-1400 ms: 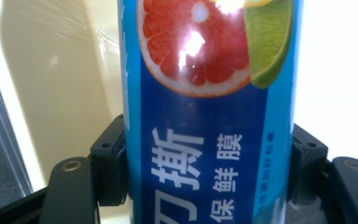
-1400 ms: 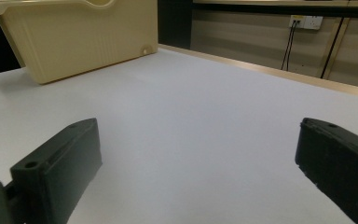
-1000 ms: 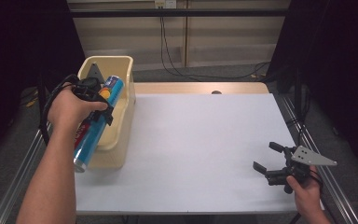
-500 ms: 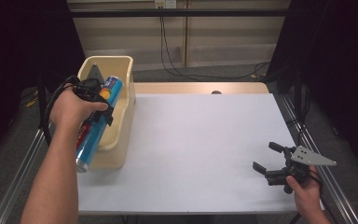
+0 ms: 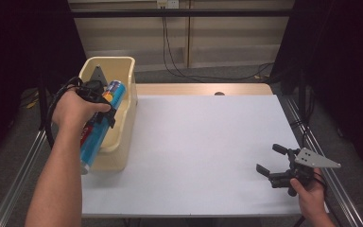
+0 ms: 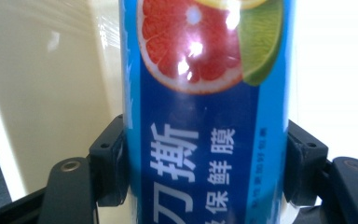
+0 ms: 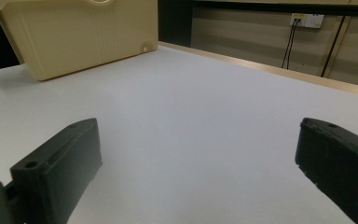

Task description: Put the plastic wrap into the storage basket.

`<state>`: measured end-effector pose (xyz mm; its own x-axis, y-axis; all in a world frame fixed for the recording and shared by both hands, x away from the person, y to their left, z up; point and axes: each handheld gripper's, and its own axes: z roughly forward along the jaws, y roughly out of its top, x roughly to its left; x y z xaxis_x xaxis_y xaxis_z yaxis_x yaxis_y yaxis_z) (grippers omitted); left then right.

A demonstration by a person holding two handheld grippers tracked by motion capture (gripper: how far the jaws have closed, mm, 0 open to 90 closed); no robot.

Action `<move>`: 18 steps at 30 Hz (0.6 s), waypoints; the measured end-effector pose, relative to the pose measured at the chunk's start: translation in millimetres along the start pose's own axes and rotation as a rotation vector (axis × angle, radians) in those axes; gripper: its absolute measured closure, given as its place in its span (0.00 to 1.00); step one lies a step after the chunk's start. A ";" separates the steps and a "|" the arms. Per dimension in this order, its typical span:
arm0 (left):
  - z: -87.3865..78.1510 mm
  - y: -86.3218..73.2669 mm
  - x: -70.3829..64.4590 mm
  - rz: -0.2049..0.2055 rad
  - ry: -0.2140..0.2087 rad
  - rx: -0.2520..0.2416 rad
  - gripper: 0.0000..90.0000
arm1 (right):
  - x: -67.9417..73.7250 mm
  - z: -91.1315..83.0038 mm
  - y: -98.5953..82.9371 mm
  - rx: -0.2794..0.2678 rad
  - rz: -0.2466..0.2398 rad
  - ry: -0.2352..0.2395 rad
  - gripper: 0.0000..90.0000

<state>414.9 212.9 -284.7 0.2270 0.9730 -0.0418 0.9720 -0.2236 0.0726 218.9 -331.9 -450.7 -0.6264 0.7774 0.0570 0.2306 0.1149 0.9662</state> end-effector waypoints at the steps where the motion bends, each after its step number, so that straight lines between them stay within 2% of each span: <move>1: 0.3 0.2 0.4 0.001 -0.002 0.001 0.35 | 0.0 0.0 0.0 0.000 0.000 0.000 0.00; 8: 4.5 0.6 2.0 -0.014 -0.003 -0.001 0.35 | 0.5 0.7 -0.2 0.002 -0.001 -0.002 0.00; 12: 7.9 2.3 2.5 -0.012 -0.002 0.017 0.34 | 0.7 1.0 -0.4 0.004 0.001 0.001 0.00; 13: 5.4 3.0 2.7 -0.024 -0.010 -0.008 0.34 | 0.8 1.0 -0.5 0.005 0.000 0.001 0.00; 14: -0.8 3.7 2.6 -0.042 -0.022 -0.063 0.34 | 0.8 1.0 -0.6 0.005 0.000 0.003 0.00; 15: -7.0 4.2 2.9 -0.045 -0.033 -0.081 0.33 | 0.8 1.1 -0.7 0.007 0.000 0.003 0.00; 18: -27.2 5.2 -1.3 -0.021 -0.020 -0.076 0.30 | 0.8 1.8 -1.1 0.011 -0.003 0.004 0.00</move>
<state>418.0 212.0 -257.1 0.2081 0.9760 -0.0639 0.9693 -0.1970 0.1472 219.5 -330.3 -452.1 -0.6297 0.7749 0.0554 0.2367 0.1235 0.9637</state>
